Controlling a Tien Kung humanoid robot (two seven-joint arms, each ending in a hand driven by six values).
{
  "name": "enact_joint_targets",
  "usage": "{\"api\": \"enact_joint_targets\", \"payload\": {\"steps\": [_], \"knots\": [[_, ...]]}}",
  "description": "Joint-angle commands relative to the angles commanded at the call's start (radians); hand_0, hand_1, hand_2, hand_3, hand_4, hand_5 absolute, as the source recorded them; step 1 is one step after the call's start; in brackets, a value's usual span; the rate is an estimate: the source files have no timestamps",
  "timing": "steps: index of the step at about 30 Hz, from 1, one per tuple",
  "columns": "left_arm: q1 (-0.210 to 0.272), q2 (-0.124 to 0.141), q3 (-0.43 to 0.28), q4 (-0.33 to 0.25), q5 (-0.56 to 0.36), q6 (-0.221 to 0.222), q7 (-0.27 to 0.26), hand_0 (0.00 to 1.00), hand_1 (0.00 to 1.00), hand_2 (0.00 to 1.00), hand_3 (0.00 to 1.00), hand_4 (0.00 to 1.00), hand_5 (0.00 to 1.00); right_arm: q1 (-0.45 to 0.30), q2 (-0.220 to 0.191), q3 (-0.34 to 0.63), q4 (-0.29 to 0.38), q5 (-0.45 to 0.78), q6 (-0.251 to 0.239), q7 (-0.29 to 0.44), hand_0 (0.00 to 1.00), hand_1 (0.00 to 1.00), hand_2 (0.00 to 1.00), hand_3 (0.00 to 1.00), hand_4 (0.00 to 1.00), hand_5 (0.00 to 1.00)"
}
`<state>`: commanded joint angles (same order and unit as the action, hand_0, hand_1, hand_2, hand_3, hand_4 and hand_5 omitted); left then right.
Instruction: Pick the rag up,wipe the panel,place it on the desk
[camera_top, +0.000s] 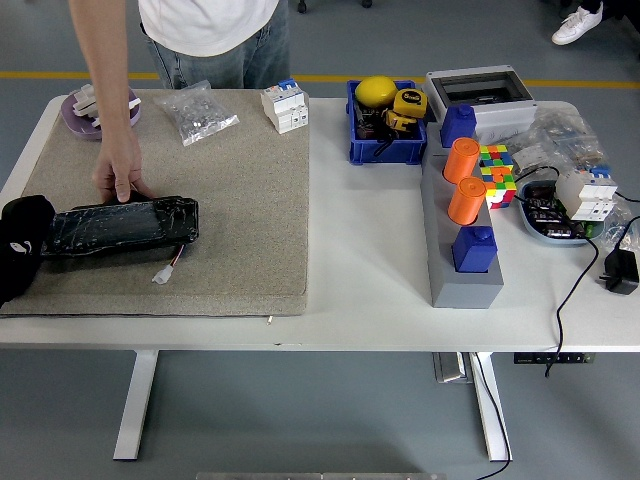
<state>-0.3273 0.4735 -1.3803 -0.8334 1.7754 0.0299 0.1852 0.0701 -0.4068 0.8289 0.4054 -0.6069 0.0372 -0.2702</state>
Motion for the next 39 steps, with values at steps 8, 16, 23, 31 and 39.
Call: {"api": "enact_joint_targets", "payload": {"steps": [8,16,23,31,39], "knots": [[-0.005,-0.003,0.031,0.011,0.013,0.016,0.007,0.218,0.318,0.553,0.561,0.662,0.091,0.001,0.000,0.012,0.001,-0.004,-0.005,0.003,0.700,0.645,0.702,0.669,0.998,0.490],[-0.006,-0.001,0.034,0.007,0.021,0.041,0.005,0.194,0.226,0.540,0.553,0.591,0.062,0.000,0.000,0.012,0.002,-0.003,-0.006,0.004,0.699,0.645,0.703,0.670,0.998,0.490],[-0.003,-0.001,0.038,0.004,0.043,0.050,0.008,0.167,0.108,0.536,0.548,0.525,0.002,0.000,0.002,0.019,0.000,-0.004,-0.009,0.007,0.699,0.646,0.702,0.672,0.998,0.490],[0.005,0.001,0.026,-0.016,0.064,0.061,0.011,0.165,0.088,0.532,0.544,0.502,0.002,-0.001,0.000,0.022,-0.001,-0.003,-0.010,0.009,0.699,0.645,0.702,0.672,0.998,0.489],[0.054,0.007,-0.091,-0.125,0.057,0.046,0.024,0.162,0.087,0.523,0.536,0.449,0.002,-0.002,0.001,0.018,-0.001,0.000,-0.009,0.008,0.696,0.645,0.702,0.673,0.998,0.489]]}}
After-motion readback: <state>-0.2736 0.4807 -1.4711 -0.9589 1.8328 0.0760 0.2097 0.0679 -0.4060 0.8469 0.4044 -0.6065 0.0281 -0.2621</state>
